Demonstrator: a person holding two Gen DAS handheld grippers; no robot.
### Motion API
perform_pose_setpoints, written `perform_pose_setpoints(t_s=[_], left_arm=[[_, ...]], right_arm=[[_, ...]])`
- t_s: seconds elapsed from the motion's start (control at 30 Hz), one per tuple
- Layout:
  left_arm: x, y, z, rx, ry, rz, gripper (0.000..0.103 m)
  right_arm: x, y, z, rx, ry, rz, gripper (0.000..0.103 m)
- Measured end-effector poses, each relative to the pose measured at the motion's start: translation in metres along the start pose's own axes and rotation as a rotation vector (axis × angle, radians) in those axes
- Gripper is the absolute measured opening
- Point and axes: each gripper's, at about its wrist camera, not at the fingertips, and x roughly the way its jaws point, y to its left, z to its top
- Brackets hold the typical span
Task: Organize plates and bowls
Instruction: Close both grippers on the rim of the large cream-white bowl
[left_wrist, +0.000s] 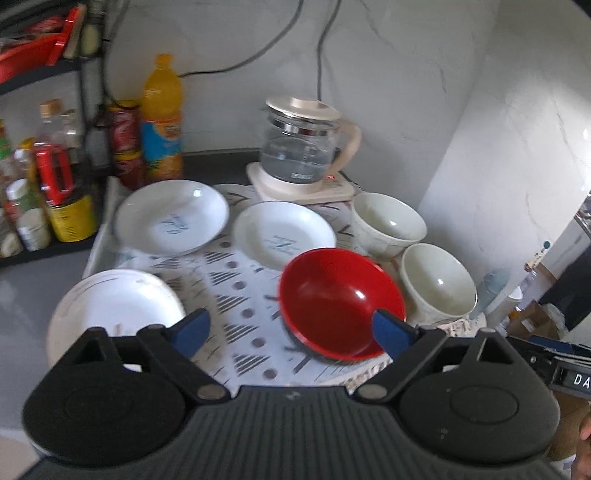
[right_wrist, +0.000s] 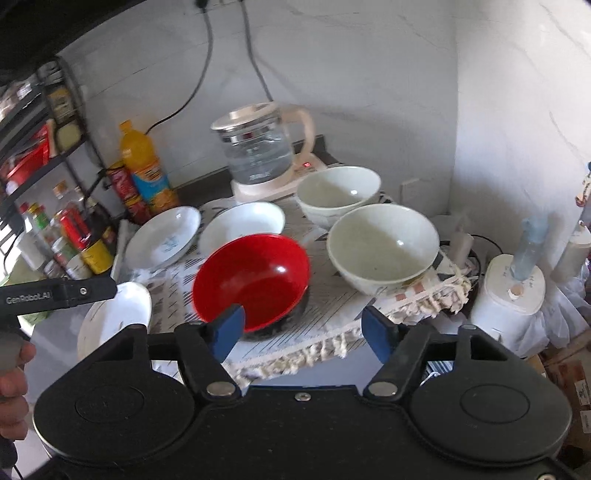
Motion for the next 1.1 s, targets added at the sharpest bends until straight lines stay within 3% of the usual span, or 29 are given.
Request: perform_pose_setpoints(t_s=[0.23, 0.4, 0.77, 1.1], left_arm=[[0.053, -0.016, 0.028, 0.038, 0.049, -0.060, 0.085], [0.089, -0.027, 0.048, 0.055, 0.085, -0.092, 0.072], [0.168, -0.061, 0.078, 0.114, 0.172, -0.164, 0.052], [0.212, -0.094, 0.086, 0.168, 0.257, -0.216, 0.044]], right_arm=[[0.026, -0.012, 0.015, 0.053, 0.014, -0.068, 0.068], [0.049, -0.024, 0.024, 0.096, 0.041, -0.108, 0.054], [0.104, -0.057, 0.035, 0.206, 0.125, -0.195, 0.035], [0.130, -0.084, 0.037, 0.273, 0.171, -0.278, 0.034]])
